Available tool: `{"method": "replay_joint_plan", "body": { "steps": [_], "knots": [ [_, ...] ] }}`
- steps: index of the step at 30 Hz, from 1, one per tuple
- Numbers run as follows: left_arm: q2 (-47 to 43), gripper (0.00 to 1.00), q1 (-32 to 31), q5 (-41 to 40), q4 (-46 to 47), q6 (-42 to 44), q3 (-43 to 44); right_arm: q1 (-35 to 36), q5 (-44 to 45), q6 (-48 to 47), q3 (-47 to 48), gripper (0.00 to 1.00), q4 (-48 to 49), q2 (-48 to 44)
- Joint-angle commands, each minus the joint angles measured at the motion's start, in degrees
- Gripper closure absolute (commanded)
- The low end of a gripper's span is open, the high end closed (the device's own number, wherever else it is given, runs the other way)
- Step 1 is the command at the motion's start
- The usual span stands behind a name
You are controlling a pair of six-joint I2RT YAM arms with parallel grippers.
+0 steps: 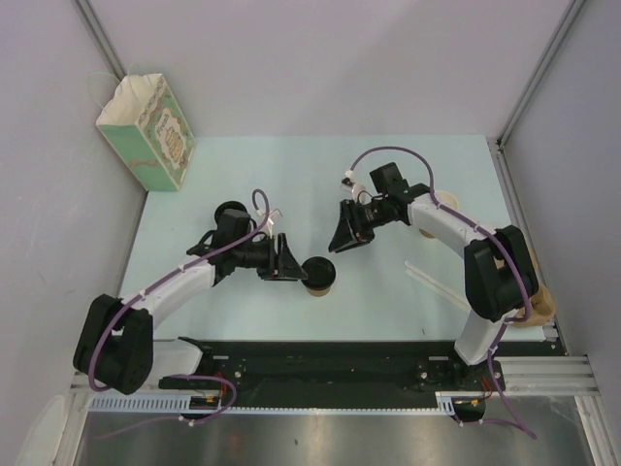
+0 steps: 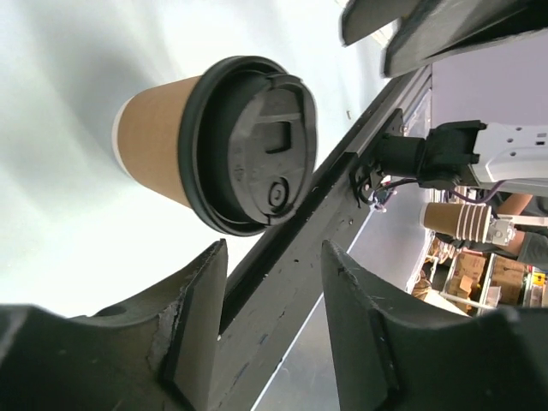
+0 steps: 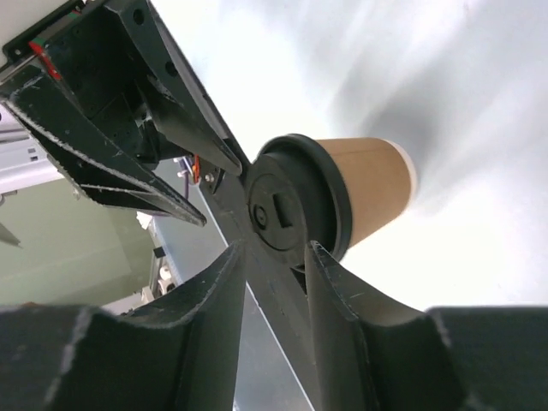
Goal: Pack the takeout coffee
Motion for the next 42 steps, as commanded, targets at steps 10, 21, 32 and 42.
{"method": "replay_joint_plan", "body": {
  "steps": [10,21,32,42],
  "knots": [
    [7.11,0.42,0.07,-0.19,9.54,-3.16,2.94,-2.97,1.06,-3.84,1.77,0.57,-4.94,-1.30],
    [11.51,0.41,0.07,-0.10,15.17,-5.01,5.31,-3.23,0.18,-4.28,1.50,0.54,-6.08,-0.77],
    [16.78,0.41,0.94,-0.37,16.41,-4.05,9.44,-3.14,-1.05,-3.84,-0.08,0.53,-6.26,-2.09],
    [9.94,0.37,5.16,0.68,13.77,-1.77,9.36,-2.27,-2.72,-1.82,-2.27,0.52,-4.42,-3.23]
  ]
}}
